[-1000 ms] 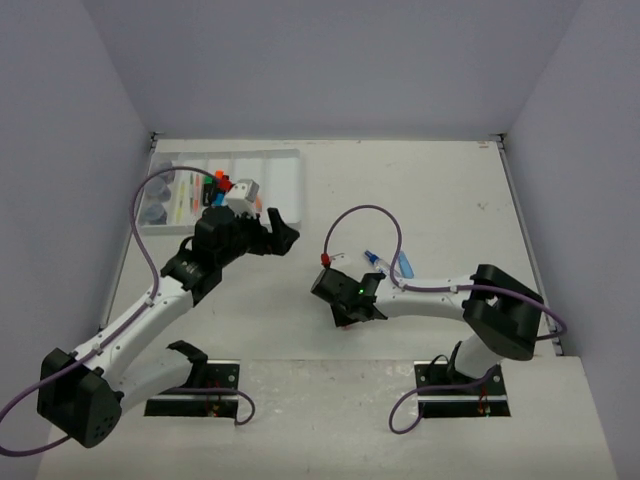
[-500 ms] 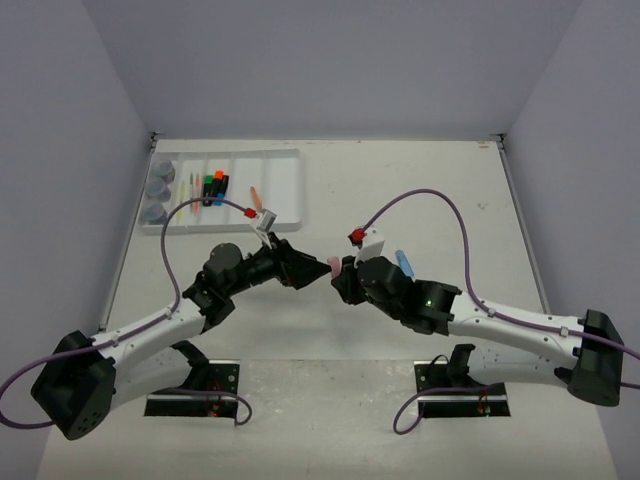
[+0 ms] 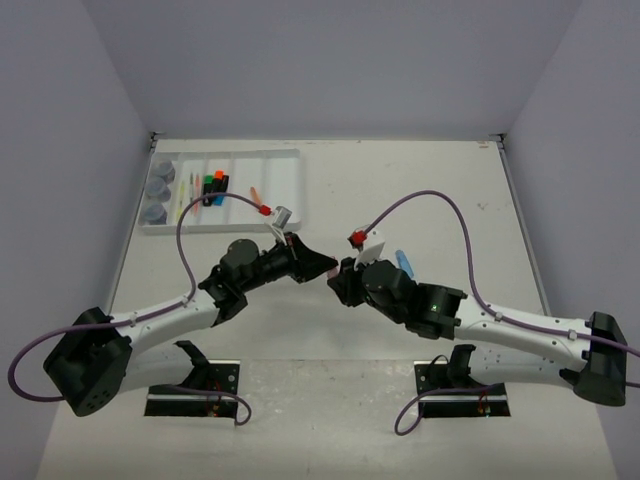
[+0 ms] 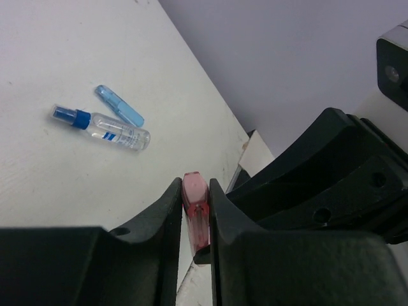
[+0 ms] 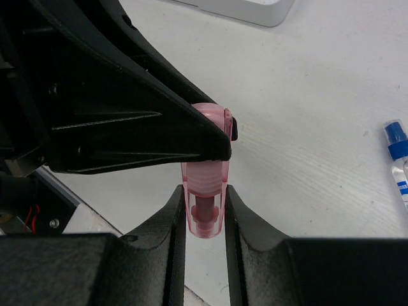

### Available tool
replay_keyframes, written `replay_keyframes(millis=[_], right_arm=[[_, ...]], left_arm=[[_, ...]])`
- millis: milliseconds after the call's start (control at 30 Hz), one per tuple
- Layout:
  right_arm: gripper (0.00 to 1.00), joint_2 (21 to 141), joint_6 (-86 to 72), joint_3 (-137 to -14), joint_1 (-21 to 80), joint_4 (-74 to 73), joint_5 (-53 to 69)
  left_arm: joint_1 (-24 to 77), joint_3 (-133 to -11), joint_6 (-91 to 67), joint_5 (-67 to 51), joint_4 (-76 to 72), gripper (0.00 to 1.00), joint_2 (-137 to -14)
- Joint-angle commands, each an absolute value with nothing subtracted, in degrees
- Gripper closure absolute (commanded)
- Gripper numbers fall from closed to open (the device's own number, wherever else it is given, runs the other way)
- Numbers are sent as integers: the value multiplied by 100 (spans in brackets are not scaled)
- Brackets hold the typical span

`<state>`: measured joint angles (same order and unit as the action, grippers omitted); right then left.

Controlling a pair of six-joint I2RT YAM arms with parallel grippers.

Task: Sort the stationery into containers
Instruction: Pick up the pen from the center of the board, then place the pen in the storage box.

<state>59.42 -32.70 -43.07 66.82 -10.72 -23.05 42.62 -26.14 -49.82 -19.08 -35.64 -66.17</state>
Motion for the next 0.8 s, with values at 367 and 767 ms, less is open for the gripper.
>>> replay_keyframes(millis=[367,767], right_arm=[[1,5450,-3848,-4252,6125,-1879,-3532],[1,3857,-3545,-3736,5582,-2670,-3148]], left_arm=[[3739,-6120,-1816,3502,-293,100,-8412],[1602,-10297,-424,3364,1255,98,-11870]])
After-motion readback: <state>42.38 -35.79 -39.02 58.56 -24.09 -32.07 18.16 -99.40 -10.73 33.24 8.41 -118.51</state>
